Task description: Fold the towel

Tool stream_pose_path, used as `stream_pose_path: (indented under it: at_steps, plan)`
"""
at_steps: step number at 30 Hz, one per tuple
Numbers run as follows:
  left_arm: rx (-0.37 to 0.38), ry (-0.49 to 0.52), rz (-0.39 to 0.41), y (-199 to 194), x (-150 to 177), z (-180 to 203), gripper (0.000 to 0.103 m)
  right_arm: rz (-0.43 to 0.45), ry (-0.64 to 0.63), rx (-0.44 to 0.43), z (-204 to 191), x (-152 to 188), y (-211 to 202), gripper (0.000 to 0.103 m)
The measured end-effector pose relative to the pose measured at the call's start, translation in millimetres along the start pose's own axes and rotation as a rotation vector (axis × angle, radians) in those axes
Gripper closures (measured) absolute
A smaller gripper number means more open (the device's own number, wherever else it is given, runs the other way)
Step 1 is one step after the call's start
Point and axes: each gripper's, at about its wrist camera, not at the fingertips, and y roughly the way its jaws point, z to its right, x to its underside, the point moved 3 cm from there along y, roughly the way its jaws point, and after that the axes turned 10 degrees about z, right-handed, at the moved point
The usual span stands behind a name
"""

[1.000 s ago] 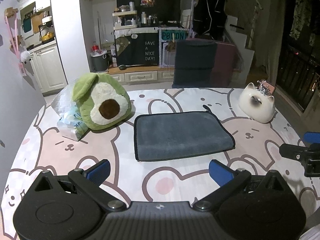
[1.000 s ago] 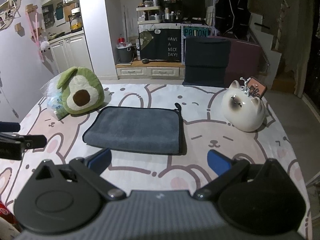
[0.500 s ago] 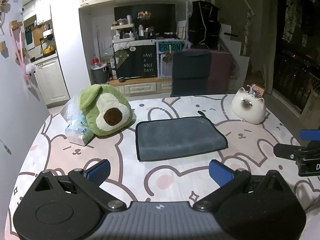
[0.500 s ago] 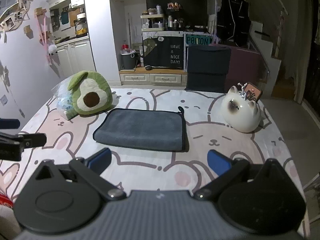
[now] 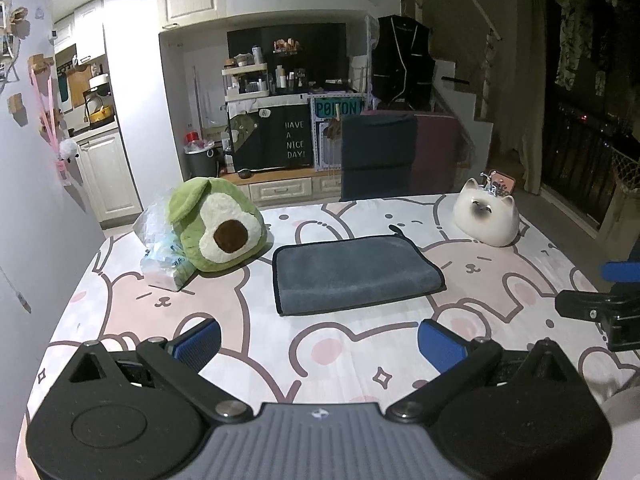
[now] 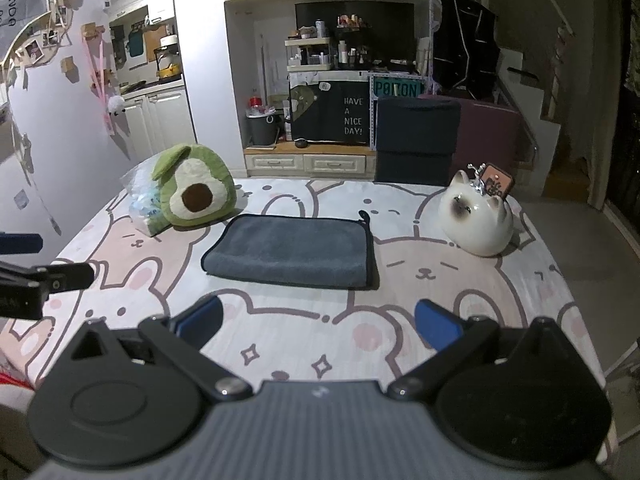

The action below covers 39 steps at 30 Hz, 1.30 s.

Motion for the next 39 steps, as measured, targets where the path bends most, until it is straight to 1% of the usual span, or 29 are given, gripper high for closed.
stream_pose_path:
  at_steps: [4, 12, 17, 21, 25, 28, 39]
  plan:
    - [0.017, -0.009, 0.001, -6.9, 9.0, 1.0, 0.0, 0.013, -0.008, 0.013, 0.3, 7.6, -12.2, 0.0]
    - [0.038, -0.02, 0.025, -21.6, 23.2, 1.3, 0.0, 0.031, 0.016, -0.005, -2.2, 16.1, -25.7, 0.0]
    - [0.031, -0.025, 0.045, -28.4, 30.5, 0.6, 0.0, 0.041, 0.009, -0.002, -4.3, 24.3, -29.6, 0.0]
    - [0.028, -0.031, 0.049, -29.6, 37.8, 0.2, 0.0, 0.051, 0.008, -0.015, -6.3, 30.9, -33.8, 0.0]
    - [0.025, -0.041, 0.037, -27.2, 45.7, -1.3, 0.0, 0.069, -0.011, -0.004, -7.5, 35.6, -37.6, 0.0]
    - [0.021, -0.045, 0.035, -26.5, 51.4, -2.1, 0.0, 0.075, -0.012, -0.012, -8.0, 38.5, -38.4, 0.0]
    - [0.027, -0.043, 0.048, -29.2, 59.1, -2.5, 0.0, 0.094, -0.047, -0.02, -11.9, 45.6, -38.2, 0.0]
